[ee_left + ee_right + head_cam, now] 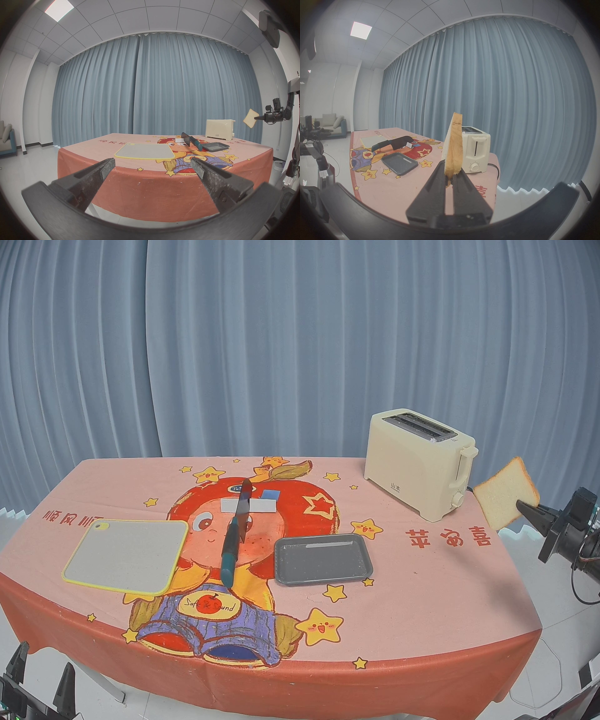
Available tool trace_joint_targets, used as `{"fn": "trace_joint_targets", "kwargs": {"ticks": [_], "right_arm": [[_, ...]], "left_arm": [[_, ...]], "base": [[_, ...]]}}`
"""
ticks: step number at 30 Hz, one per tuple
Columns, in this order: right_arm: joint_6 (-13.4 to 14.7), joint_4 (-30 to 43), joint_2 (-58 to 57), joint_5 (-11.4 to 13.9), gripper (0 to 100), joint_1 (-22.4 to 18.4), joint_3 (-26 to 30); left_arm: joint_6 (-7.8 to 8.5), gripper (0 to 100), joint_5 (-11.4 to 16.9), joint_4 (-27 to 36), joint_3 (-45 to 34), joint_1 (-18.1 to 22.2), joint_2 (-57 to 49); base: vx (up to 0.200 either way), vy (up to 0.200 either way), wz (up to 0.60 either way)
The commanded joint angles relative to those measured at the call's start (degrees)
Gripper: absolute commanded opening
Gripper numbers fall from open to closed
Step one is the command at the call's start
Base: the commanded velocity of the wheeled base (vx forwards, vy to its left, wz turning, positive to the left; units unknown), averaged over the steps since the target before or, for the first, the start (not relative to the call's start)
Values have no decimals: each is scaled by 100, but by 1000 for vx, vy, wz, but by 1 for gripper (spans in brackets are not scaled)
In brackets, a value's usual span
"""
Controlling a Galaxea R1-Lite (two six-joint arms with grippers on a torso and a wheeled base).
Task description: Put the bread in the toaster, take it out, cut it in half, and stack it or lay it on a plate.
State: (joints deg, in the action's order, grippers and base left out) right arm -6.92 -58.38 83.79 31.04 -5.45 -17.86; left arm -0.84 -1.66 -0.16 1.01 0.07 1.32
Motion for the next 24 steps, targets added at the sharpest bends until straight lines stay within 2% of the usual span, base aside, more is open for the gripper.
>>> {"fn": "trace_joint_targets", "kwargs": {"ticks": [1, 24], "right_arm": [[-2, 2, 200, 8, 0, -88, -280], [-2, 81, 1105, 25, 0, -97, -1738]], "left_arm": [[-4, 100, -1, -2, -101, 1, 9], [5, 100, -1, -2, -101, 1, 9]], "base": [[0, 0, 0], [0, 0, 0]]}}
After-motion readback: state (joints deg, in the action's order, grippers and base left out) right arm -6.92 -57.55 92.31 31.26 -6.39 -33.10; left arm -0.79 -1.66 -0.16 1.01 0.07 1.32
